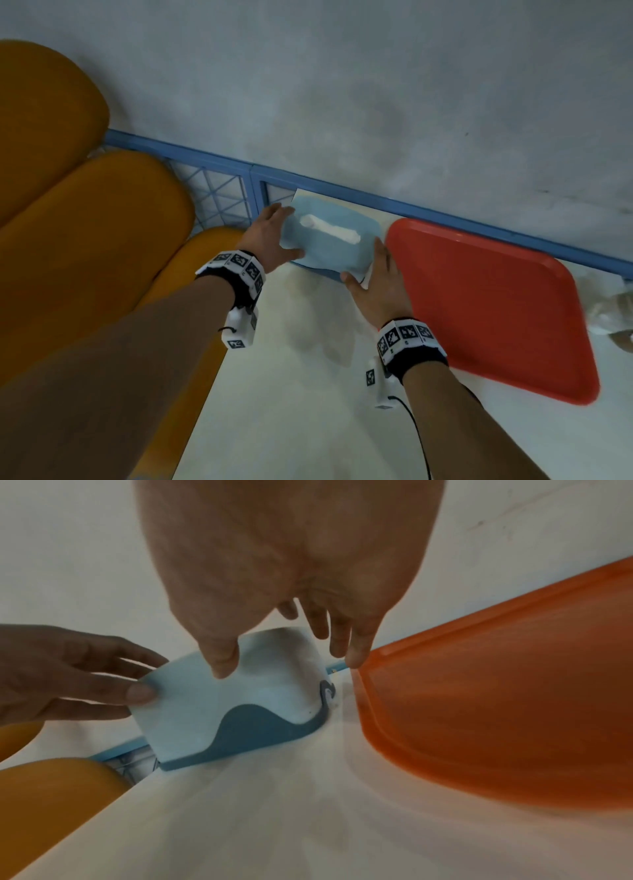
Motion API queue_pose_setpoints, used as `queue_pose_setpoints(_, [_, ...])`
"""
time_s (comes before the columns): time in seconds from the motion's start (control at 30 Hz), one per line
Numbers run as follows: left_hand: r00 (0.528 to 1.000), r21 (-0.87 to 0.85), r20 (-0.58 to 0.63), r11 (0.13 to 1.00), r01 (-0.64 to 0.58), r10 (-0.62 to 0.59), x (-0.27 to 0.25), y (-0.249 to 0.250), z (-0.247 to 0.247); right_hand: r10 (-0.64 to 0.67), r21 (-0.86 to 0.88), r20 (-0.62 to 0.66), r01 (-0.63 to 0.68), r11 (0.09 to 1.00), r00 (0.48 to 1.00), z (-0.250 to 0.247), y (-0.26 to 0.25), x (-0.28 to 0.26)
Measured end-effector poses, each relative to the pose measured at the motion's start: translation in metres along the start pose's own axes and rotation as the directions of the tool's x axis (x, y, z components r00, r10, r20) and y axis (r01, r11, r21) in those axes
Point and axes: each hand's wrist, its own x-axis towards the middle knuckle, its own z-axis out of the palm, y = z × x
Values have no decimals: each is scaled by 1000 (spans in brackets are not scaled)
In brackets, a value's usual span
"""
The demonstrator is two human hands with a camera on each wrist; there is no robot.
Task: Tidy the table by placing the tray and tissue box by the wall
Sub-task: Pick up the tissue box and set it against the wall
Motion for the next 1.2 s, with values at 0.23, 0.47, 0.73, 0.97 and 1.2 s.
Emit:
queue_pose_setpoints(0.23, [995, 72, 99, 997, 21, -28, 38, 3, 3, -8, -109, 114, 21, 994, 993, -13, 3, 50])
queue_pose_setpoints(0.47, [998, 66, 65, 998, -18, 14, 76, 10, 6, 12, -77, 185, 2, 997, 983, -21, 9, 92])
queue_pose_setpoints(0.73, [998, 11, 50, 999, -33, 33, 92, 1, 3, -8, -107, 211, 31, 994, 977, -30, 16, 102])
queue_pose_setpoints(0.97, [998, -8, 44, 999, -48, 48, 100, -5, 1, -25, -73, 214, 41, 997, 977, -32, 13, 109])
queue_pose_setpoints(1.2, [997, 40, 58, 998, -47, 44, 101, -2, 0, -5, -51, 223, 17, 999, 975, -31, 12, 109])
